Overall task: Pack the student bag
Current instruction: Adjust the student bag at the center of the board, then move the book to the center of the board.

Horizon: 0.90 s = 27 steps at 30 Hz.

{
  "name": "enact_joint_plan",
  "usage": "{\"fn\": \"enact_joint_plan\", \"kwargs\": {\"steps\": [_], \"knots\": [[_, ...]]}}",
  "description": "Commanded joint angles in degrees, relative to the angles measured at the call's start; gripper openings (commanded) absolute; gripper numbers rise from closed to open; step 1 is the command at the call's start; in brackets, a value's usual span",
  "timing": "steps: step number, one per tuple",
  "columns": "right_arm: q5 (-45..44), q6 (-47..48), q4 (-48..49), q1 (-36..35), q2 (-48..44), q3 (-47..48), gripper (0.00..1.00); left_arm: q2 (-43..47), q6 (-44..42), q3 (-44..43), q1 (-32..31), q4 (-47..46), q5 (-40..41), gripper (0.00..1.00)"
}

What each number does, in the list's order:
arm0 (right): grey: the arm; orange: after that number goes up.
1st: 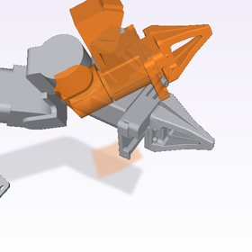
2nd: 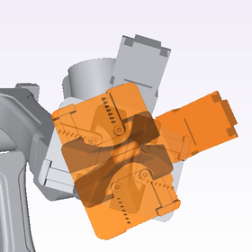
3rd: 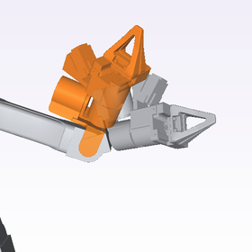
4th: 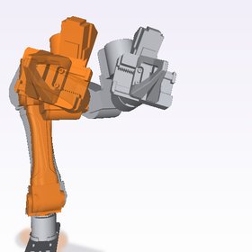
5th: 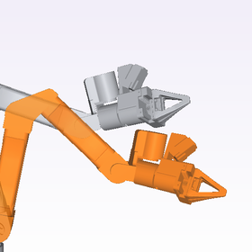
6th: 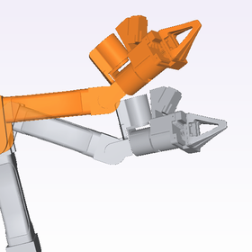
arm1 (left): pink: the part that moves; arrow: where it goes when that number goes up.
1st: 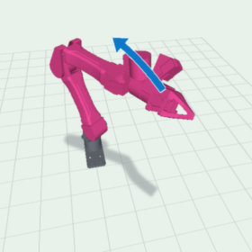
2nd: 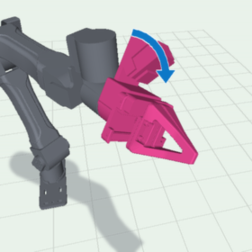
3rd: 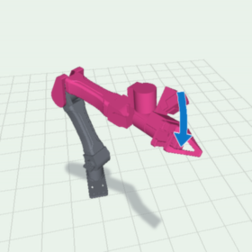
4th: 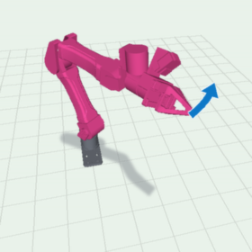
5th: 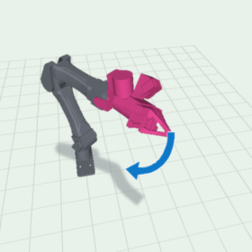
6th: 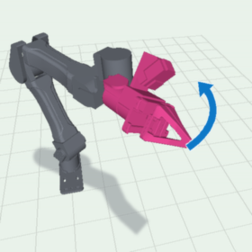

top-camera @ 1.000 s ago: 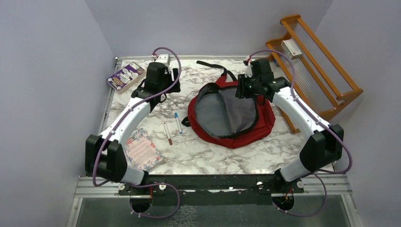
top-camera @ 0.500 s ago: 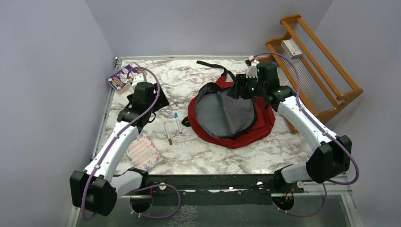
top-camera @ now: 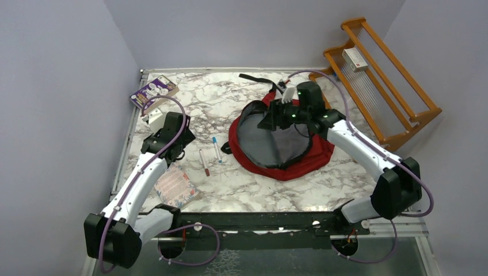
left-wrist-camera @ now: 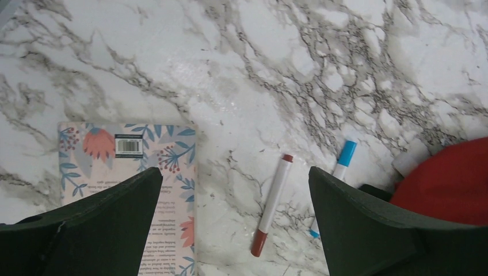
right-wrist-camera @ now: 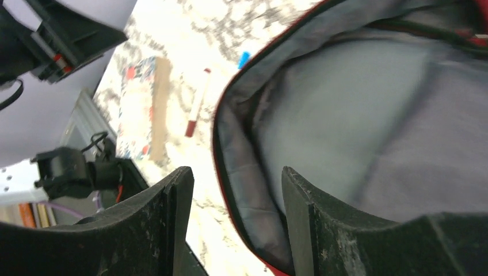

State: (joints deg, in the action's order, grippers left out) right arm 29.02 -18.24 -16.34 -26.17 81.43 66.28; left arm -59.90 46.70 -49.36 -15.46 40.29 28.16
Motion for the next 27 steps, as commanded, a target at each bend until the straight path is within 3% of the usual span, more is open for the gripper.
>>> {"fn": "enact_joint_plan", "kwargs": {"steps": [1,12,20,27], "knots": [[-2.09,-1.78,2.68,-8.70,5.74,3.64,0.63,0.72,4.89,-0.37,0.76,6.53,7.06,0.99],[-2.41,-13.12,16.50,-27.21,24.69,8.70,0.63,2.84,2.89,-4.80,1.20,10.19,15.79,0.99],[-1.78,-21.43,26.72,-33.31,35.35,12.51,0.64,4.49,4.10,-4.37,1.49,11.13,16.08,0.99],[-4.74,-22.25,27.01,-36.45,42.59,17.67,0.63,4.22,3.39,-4.09,1.49,11.12,16.33,0.99]]}}
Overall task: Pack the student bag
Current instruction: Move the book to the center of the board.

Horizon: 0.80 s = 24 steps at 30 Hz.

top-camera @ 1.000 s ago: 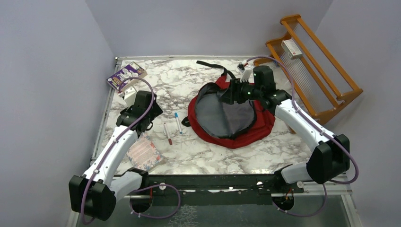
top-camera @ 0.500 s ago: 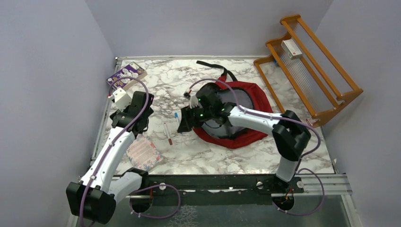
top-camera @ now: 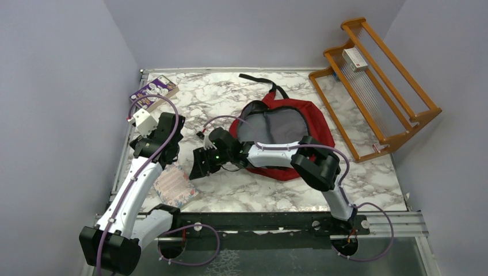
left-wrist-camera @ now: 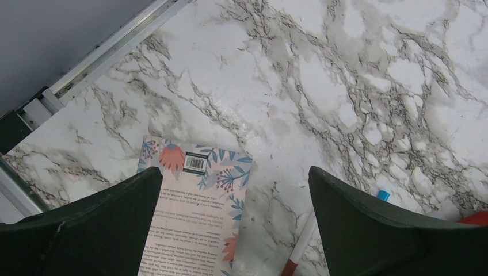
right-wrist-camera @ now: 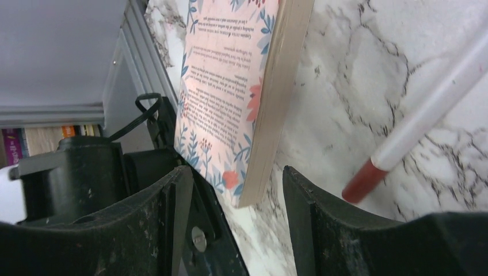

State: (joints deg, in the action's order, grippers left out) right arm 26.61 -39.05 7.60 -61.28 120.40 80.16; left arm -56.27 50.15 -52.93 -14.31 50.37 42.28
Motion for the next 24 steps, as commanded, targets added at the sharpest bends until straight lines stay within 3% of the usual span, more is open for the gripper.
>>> {"fn": "enact_joint_plan", "kwargs": {"steps": [1,14,21,24], "knots": [[-2.93,-1.15,2.86,-1.65,4.44,4.45,0.63,0.64,-0.01,-0.34,0.33,0.98,2.08,0.99],[-3.80,-0.05,-0.06,-3.37,12.49,11.46,0.59,0.23,1.15,0.96,0.33,0.74,1.42,0.99],[-6.02,-0.46,-0.89,-3.68,14.45,12.12,0.46,-1.09,1.12,1.43,0.33,0.80,0.98,0.99],[-7.63,-0.29,-1.34,-3.67,14.76,12.00,0.35,-0.66,1.88,2.52,0.33,0.70,0.24,0.99]]}}
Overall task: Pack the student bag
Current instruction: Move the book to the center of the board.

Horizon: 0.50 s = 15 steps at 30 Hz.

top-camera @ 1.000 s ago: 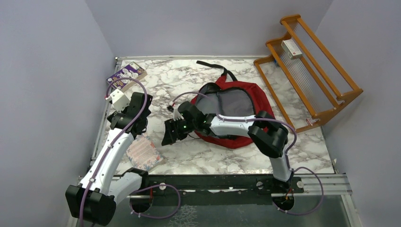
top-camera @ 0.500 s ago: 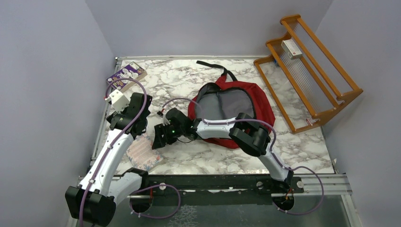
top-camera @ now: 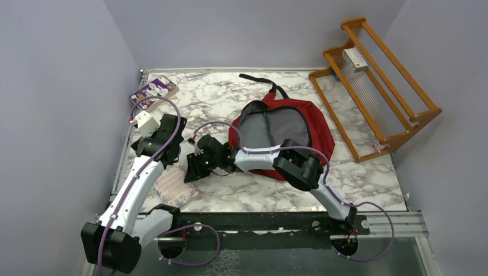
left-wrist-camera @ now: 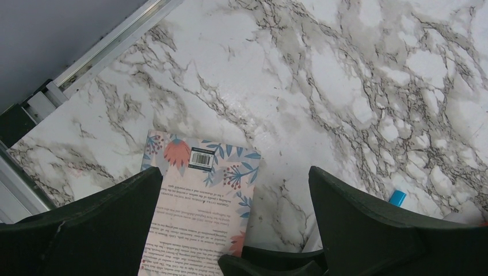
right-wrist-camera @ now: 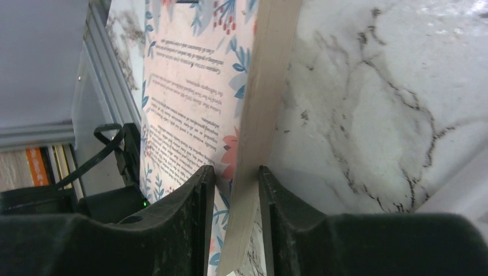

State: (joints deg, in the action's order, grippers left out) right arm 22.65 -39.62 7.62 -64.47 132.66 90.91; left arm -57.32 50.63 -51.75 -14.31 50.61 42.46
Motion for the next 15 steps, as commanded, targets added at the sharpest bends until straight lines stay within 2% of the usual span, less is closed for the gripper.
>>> {"fn": "enact_joint_plan", "kwargs": {"steps": [1,8,12,15], "knots": [[-4.16,0.18,-1.38,-0.48,2.59,1.09,0.31,0.55,1.85,1.90,0.33,0.50,-0.50,0.99],[-7.43,-0.13,-1.30,-0.33,2.17,0.23,0.03,0.63,2.90,3.97,0.41,0.57,-1.65,0.99],[-7.95,-0.39,-1.25,0.10,1.94,-0.17,0.01,0.32,3.41,4.34,0.42,0.72,-1.54,0.99],[-7.72,-1.00,-0.58,0.67,1.65,-1.15,0.01,-1.49,9.25,4.57,0.54,4.78,-0.84,0.99]]}}
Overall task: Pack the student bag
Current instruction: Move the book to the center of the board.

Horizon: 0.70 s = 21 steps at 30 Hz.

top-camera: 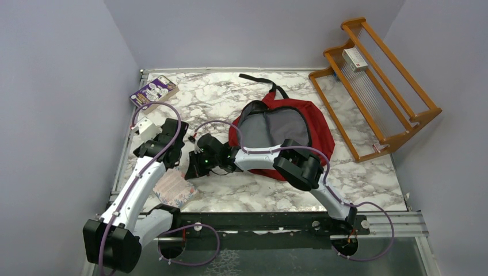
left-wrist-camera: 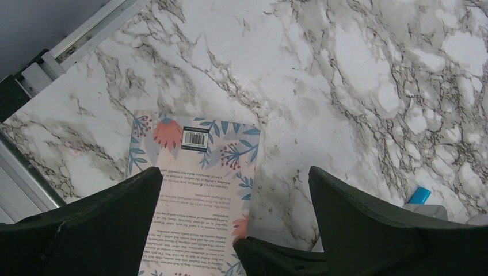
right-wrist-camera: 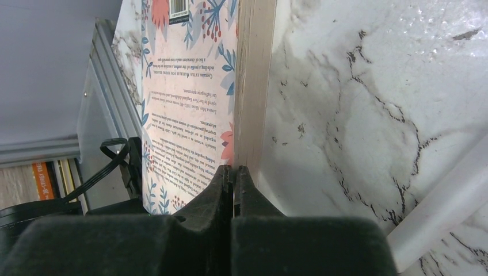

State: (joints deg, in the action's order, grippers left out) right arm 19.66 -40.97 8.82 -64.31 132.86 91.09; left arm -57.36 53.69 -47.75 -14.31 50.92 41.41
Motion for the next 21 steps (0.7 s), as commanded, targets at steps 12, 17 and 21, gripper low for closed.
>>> {"fn": "enact_joint_plan", "kwargs": {"steps": [12,17,21], "knots": [[-0.65,0.69,0.23,1.12,-0.68,-4.15,0.10,-3.92,10.78,6.36,5.30,4.79,2.06,0.99],[0.16,1.13,-0.20,1.16,-0.95,-3.96,0.13,-3.51,3.81,10.66,16.21,-3.12,-5.05,0.99],[0.68,1.41,-0.81,1.18,-0.80,-3.15,0.15,-3.91,0.73,12.84,21.77,-7.83,-9.62,0.99]]}}
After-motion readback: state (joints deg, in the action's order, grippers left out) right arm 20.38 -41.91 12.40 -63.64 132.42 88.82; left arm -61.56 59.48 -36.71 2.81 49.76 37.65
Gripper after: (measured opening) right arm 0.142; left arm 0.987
